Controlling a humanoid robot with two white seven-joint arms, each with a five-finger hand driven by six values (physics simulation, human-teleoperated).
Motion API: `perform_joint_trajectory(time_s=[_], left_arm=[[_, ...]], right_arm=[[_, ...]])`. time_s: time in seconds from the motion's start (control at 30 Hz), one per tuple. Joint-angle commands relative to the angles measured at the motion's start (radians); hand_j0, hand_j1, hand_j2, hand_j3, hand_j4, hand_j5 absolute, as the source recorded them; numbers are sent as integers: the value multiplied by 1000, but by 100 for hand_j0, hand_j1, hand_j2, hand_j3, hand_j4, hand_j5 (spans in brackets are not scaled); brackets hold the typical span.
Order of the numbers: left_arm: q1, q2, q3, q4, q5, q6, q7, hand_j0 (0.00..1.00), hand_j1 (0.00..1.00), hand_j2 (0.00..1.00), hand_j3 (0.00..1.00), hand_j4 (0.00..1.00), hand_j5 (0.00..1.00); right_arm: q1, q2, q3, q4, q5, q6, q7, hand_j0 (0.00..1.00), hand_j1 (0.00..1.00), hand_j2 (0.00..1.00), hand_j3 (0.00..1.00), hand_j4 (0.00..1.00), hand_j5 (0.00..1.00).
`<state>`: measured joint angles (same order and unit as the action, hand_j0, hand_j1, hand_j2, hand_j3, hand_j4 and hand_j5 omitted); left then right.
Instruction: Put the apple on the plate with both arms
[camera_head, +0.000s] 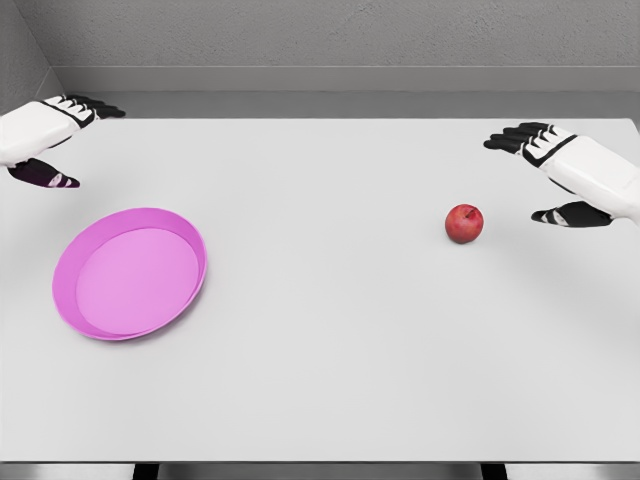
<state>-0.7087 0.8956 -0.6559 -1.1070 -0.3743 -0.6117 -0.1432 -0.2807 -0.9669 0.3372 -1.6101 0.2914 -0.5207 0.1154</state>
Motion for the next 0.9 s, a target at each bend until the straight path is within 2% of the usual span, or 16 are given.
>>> perform_joint_trajectory(time_s=[0.0,0.07,0.13,0.17,0.3,0.37,0.43,0.5,0.67,0.77,0.87], left_arm=[[0,2,1,-2,6,1,1,100,100,100,100,100,100],[0,2,2,-11,5,1,1,100,100,100,100,100,100],[0,2,1,-11,5,1,1,100,100,100,100,100,100],[0,2,1,-11,5,1,1,100,100,100,100,100,100],[0,2,1,-11,5,1,1,100,100,100,100,100,100],[0,2,1,-11,5,1,1,100,100,100,100,100,100],[0,2,1,-11,5,1,1,100,100,100,100,100,100],[2,2,1,-19,5,1,1,100,100,100,100,100,100],[2,3,1,-24,5,1,1,100,100,100,100,100,100],[2,3,1,-24,5,1,1,100,100,100,100,100,100],[2,3,1,-24,5,1,1,100,100,100,100,100,100]], right_arm=[[0,-1,0,-2,-6,1,0,100,100,100,100,100,100],[0,-1,2,1,-12,4,-5,100,100,100,100,100,100],[2,8,16,-2,-12,47,-5,100,100,100,100,100,100],[-18,11,60,-10,-12,77,0,100,100,100,100,100,100],[-121,37,166,-10,-12,185,211,100,100,100,100,100,100],[-172,66,213,-7,-12,237,265,100,100,100,100,100,100],[-207,69,261,10,-12,252,271,100,100,100,100,100,100],[-209,73,270,16,-12,284,282,100,100,100,100,100,100],[-239,79,282,27,-12,350,403,100,100,100,100,100,100],[-310,123,361,85,-12,363,422,100,100,100,100,100,100],[-331,137,398,116,-12,364,422,100,100,100,100,100,100]])
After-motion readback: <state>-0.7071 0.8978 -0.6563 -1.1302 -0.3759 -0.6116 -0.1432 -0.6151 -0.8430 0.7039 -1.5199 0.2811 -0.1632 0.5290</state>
